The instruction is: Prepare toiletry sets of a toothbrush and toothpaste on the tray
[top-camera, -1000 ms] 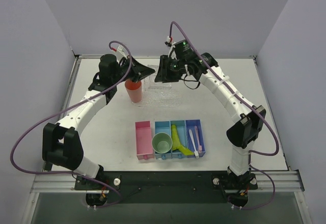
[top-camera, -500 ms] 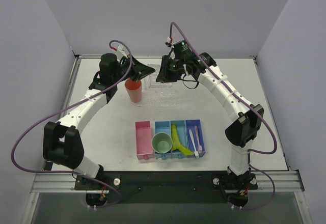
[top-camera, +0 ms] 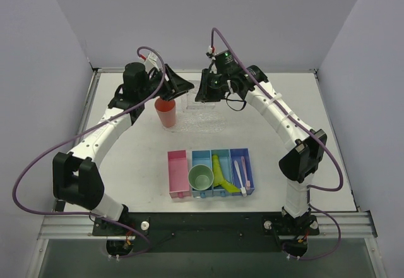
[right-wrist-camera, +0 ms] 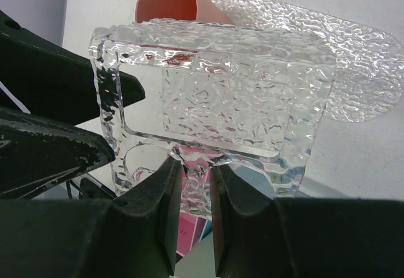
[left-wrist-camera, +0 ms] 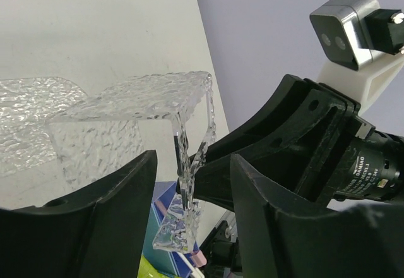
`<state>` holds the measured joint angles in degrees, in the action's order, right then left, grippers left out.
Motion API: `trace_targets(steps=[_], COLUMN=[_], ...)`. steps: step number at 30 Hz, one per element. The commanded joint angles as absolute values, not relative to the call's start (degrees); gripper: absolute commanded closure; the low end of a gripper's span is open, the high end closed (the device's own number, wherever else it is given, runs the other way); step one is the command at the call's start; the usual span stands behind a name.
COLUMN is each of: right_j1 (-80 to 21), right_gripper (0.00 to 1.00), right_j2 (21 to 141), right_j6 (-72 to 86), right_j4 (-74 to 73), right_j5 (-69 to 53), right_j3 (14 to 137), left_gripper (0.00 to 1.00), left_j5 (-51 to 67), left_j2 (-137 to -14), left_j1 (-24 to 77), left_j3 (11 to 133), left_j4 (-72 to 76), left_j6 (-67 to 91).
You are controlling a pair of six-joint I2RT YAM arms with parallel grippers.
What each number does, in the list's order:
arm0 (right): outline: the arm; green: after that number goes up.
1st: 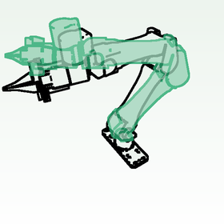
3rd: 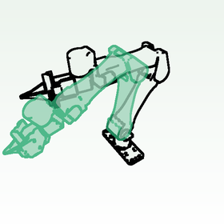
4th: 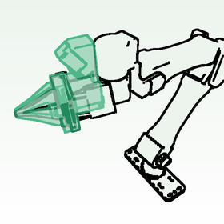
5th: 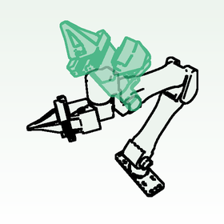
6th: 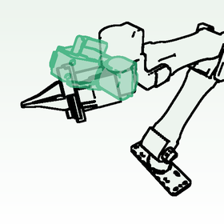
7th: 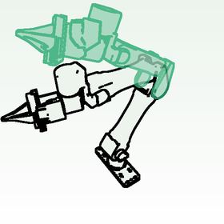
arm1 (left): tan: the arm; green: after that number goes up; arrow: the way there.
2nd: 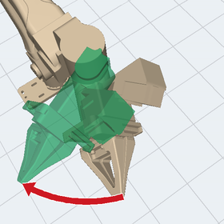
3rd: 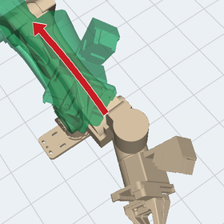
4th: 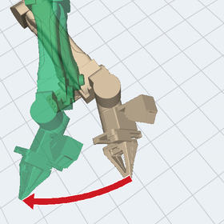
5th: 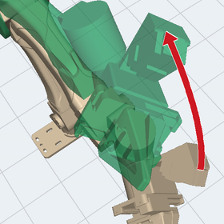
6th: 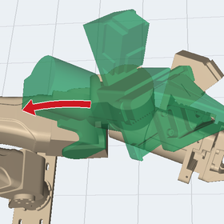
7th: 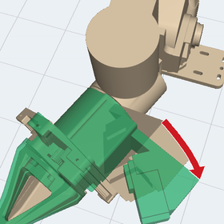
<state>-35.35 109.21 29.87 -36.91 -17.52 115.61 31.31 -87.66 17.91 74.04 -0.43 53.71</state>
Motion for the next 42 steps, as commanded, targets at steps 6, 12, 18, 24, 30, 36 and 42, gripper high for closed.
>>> trace_targets(steps=[6,12,18,24,30,36,42], right_j1=[-35.0,-34.2,-33.1,-33.3,-34.2,-35.2,-36.1], right_gripper=[1.0,1.0,1.0,1.0,1.0,1.0,1.0], right_j2=[106.0,105.7,108.4,113.9,118.2,121.7,125.1], right_j6=[31.6,33.4,36.3,38.4,40.0,41.0,41.4], right_j4=[-35.1,-33.7,-31.7,-31.5,-31.5,-31.6,-33.0], right_j5=[-13.5,-11.8,-12.3,-14.6,-13.5,-11.8,-9.9], right_j3=[113.8,109.4,107.1,108.5,109.9,112.5,115.7], left_gripper=[0.31,0.3,0.27,0.24,0.21,0.18,0.17], left_j5=[27.7,21.3,14.9,7.6,3.4,1.4,0.4], left_j2=[-84.7,-79.9,-70.9,-64.5,-62.4,-62.0,-62.2], left_j1=[17.5,17.0,11.4,8.8,8.6,8.7,9.1], left_j3=[79.6,79.5,73.4,69.8,68.9,68.6,68.6], left_j4=[-8.2,-13.5,-21.8,-29.2,-33.7,-35.0,-35.8], left_j6=[45.6,39.0,35.5,31.2,27.4,24.6,22.3])
